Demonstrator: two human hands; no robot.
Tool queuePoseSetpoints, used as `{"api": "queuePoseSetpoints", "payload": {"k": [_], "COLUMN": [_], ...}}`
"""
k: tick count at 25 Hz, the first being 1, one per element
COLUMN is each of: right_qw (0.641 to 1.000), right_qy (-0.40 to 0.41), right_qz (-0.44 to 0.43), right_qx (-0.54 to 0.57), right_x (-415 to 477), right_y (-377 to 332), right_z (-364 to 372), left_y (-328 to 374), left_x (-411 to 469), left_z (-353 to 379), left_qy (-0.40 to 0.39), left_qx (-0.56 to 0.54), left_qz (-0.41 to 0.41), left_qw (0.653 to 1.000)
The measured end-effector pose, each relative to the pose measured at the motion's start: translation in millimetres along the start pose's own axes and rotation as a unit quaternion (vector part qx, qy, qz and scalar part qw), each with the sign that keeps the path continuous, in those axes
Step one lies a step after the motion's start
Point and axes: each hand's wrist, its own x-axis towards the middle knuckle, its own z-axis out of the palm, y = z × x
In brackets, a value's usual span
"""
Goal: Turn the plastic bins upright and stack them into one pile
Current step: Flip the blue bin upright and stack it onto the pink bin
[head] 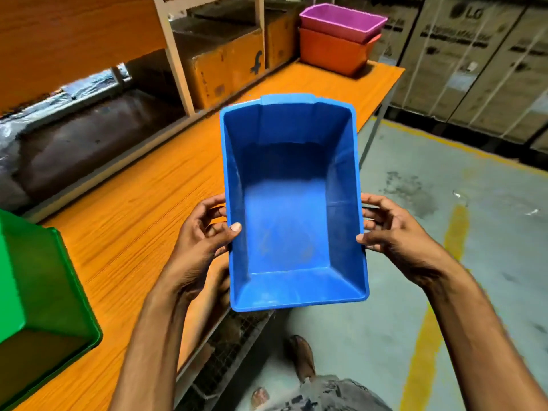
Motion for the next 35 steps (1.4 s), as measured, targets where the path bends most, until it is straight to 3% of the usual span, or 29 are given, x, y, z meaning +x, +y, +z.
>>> {"api": "queuePoseSetpoints", "payload": {"k": [5,12,19,24,28,35], "right_qw": [0.993,0.968,0.909,0.923,0.952,0.957], "right_qy": [0.113,0.198,0.202,0.222,0.257,0.282], "right_qz": [0.027,0.102,0.210,0.162,0.088,-0.040], "right_qx": [0.031,0.117,0.298,0.268,0.142,0.049], "right_x": [-54,-96,-99,-92,-72,16], "right_y": [14,25,45,53,63,51], "right_z": [-45,-128,-249,-331,-384,-443], "left_y": [-6,-31,-68,-87,-100,-118], "left_x": [9,49,94,102,114,201], "left_z": [46,149,301,385,420,477], "left_qy": [-0.111,-0.209,-0.208,-0.224,-0.244,-0.236], "left_qx": [-0.006,0.020,0.107,0.095,0.074,0.063], "left_qz": [-0.030,-0.101,-0.192,-0.199,-0.150,-0.073], "left_qw": [0.993,0.972,0.953,0.949,0.955,0.967]}}
